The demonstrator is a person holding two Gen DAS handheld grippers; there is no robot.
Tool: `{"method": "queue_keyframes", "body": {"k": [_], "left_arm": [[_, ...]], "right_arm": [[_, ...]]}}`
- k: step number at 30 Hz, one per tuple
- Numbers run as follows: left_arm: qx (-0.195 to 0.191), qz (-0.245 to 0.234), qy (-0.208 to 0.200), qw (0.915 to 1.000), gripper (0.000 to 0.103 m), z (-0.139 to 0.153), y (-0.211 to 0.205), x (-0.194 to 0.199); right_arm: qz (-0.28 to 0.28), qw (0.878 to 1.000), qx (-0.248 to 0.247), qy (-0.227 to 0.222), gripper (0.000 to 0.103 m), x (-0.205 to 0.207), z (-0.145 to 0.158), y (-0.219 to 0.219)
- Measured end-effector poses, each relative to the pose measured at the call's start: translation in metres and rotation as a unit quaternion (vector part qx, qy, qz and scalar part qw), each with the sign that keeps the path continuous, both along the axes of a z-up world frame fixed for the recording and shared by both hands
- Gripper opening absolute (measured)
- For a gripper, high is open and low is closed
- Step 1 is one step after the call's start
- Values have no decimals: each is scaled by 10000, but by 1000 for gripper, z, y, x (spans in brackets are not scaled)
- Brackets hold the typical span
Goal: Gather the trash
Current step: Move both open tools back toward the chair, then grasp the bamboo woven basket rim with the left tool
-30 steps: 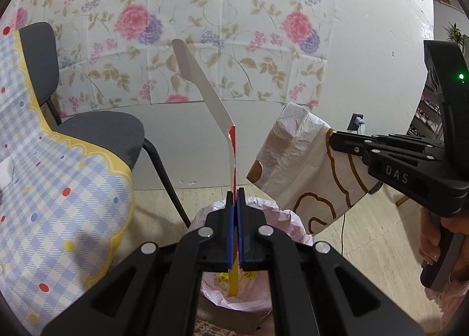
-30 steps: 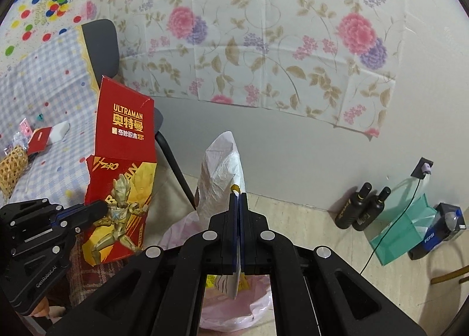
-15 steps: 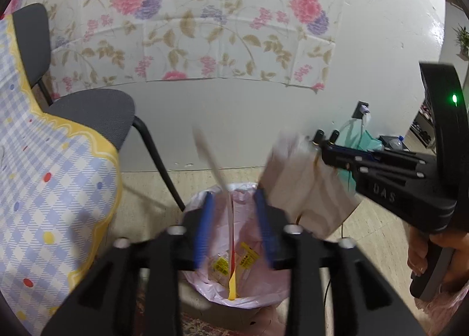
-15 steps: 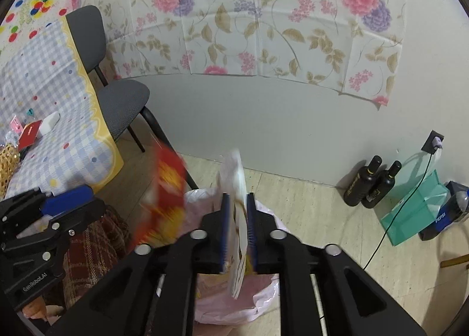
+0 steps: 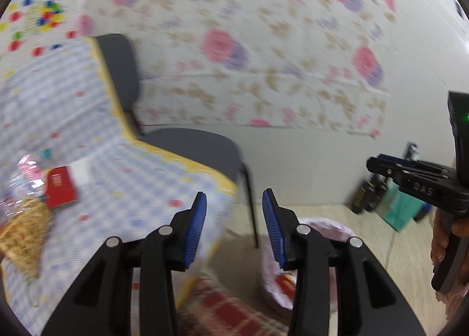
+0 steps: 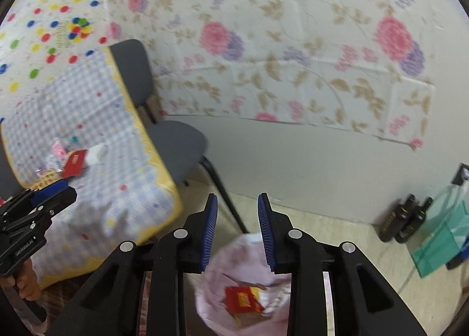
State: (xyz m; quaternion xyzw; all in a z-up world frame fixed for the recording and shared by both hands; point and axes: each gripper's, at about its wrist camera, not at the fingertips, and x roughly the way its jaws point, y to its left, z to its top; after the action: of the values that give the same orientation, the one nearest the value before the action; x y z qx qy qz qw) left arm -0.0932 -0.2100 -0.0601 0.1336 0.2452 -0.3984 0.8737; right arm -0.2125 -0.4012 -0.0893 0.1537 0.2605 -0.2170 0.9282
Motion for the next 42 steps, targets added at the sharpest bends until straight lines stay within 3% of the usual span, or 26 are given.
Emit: {"method": "queue_keyframes", "body": {"k": [6, 12, 22, 25, 30, 36, 42], "left_arm": [[-110, 873, -206, 9959, 38, 20, 52, 25], [-137, 1641, -194, 9862, 38, 28, 105, 48], [-180, 2957, -169, 9550, 49, 31, 196, 78], [-211, 3189, -35, 9475, 53, 24, 218, 86], [-280, 3304, 289, 9430, 57, 1, 237, 98], [-505, 3237, 639, 9427, 57, -21, 245, 118], [-462, 3000, 722, 9501, 57, -33, 231, 143]], "right_arm": [[884, 9959, -156, -94, 31, 55, 23, 39], [1650, 9853, -430, -36, 31, 108, 41, 84], [2587, 9647, -493, -80, 31, 180, 53, 150], [2810, 9586, -446, -86, 42, 200, 52, 165], [3075, 9508, -379, -32, 55, 232, 46, 191], [3136, 9492, -277, 19, 56, 254, 40, 205], [3102, 9503, -224, 149, 55, 265, 32, 205]]}}
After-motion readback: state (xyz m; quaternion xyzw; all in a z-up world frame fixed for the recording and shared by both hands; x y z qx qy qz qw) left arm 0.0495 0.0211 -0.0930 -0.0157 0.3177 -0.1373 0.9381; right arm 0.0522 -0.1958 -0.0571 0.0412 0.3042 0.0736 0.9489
